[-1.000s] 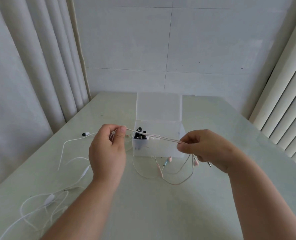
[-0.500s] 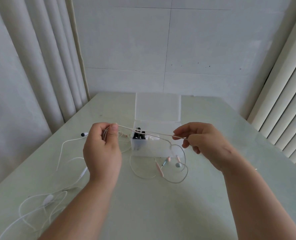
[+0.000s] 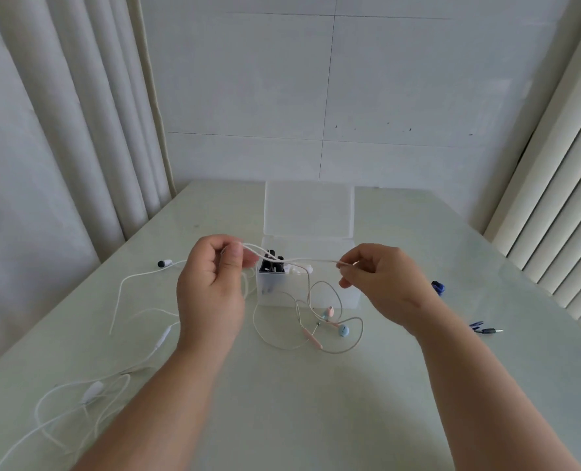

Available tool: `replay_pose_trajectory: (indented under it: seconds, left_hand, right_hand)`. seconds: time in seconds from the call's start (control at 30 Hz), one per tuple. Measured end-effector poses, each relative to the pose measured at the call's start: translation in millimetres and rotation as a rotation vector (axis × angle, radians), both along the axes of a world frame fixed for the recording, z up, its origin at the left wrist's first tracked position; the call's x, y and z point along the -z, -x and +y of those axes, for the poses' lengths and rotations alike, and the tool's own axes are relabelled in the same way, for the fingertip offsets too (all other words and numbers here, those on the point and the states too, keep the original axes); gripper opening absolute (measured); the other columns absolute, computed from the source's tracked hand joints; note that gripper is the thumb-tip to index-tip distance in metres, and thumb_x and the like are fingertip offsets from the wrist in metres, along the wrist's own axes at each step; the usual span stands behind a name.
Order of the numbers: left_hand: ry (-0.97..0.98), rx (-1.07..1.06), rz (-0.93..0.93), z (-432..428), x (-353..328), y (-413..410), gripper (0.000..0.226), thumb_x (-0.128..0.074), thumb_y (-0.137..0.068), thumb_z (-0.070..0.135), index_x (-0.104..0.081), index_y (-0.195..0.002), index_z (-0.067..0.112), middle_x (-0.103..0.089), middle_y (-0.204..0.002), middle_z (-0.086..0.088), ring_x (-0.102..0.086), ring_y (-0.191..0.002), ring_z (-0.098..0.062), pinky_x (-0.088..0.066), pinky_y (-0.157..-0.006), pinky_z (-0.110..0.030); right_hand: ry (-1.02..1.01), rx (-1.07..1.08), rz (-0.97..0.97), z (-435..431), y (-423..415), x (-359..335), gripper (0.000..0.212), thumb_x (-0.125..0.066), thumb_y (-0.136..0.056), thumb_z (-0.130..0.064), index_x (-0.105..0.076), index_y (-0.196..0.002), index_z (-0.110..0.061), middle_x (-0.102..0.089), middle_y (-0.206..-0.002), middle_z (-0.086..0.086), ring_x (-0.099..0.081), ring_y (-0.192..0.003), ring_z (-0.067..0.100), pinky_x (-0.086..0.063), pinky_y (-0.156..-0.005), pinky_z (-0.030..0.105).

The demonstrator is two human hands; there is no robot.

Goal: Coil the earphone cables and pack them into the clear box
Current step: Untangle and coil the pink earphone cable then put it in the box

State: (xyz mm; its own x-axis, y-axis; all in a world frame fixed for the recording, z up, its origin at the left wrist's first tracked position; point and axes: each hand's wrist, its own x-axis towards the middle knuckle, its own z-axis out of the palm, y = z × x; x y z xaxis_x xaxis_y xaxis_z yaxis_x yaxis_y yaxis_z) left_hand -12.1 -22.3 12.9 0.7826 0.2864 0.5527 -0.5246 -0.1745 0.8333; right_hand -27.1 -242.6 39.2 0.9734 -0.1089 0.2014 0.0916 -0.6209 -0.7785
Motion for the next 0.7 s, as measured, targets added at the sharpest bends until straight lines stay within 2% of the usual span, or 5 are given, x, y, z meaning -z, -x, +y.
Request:
replay_pose_trajectory:
  seconds: [0.17, 0.3, 0.4, 0.57, 0.7]
  left_hand:
    - [0.182, 0.322, 0.058, -2.0, -2.4, -0.1, 0.021, -0.045, -0.095, 0.027, -0.060, -0.083, 0.037, -0.076, -0.097, -0.004, -0.070, -0.090, -0.025, -0.044, -0.074, -0.034]
    - [0.192, 0.408, 0.071, -4.0, -4.4, 1.0, 0.020, -0.045, -0.095, 0.027, -0.060, -0.084, 0.035, -0.075, -0.101, -0.005, -0.069, -0.091, -0.023, -0.039, -0.072, -0.035]
    - [0.222, 0.374, 0.070, -4.2, -5.6, 0.7, 0.022, -0.045, -0.095, 0.027, -0.060, -0.082, 0.037, -0.076, -0.100, -0.003, -0.068, -0.088, -0.022, -0.039, -0.071, -0.035]
    - [0.227, 0.274, 0.062, -2.7, -5.5, -0.6, 0.014, -0.046, -0.095, 0.026, -0.057, -0.086, 0.029, -0.075, -0.097, 0.001, -0.070, -0.085, -0.027, -0.042, -0.068, -0.030]
    - [0.238, 0.066, 0.101, 1.7, 0.2, -6.3, 0.013, -0.055, -0.096, 0.025, -0.061, -0.084, 0.027, -0.068, -0.068, 0.011, -0.061, -0.058, -0.009, -0.044, -0.054, -0.017]
  right_hand:
    - [0.102, -0.038, -0.033, 12.7, -5.4, 7.7, 0.006, -0.069, -0.084, -0.034, -0.066, -0.084, -0.039, -0.050, -0.047, -0.022, -0.046, -0.044, 0.000, -0.031, -0.044, 0.011]
    - [0.162, -0.096, 0.024, 22.1, -8.6, 7.2, 0.009, -0.065, -0.086, -0.037, -0.072, -0.089, -0.044, -0.056, -0.052, -0.029, -0.056, -0.053, -0.004, -0.037, -0.051, 0.014]
    - [0.129, -0.084, 0.035, 21.9, -7.3, 3.6, 0.017, -0.067, -0.085, -0.035, -0.069, -0.070, -0.042, -0.064, -0.063, -0.031, -0.061, -0.064, -0.007, -0.043, -0.055, 0.013]
    - [-0.076, -0.136, 0.035, 17.0, -1.1, -6.7, 0.012, -0.065, -0.081, -0.020, -0.071, -0.071, -0.023, -0.066, -0.061, -0.017, -0.044, -0.041, 0.000, -0.033, -0.040, 0.009]
    - [-0.291, -0.223, 0.088, 10.1, 3.0, -13.8, 0.012, -0.066, -0.079, -0.012, -0.069, -0.072, -0.021, -0.076, -0.077, -0.005, -0.051, -0.054, 0.001, -0.037, -0.046, 0.015]
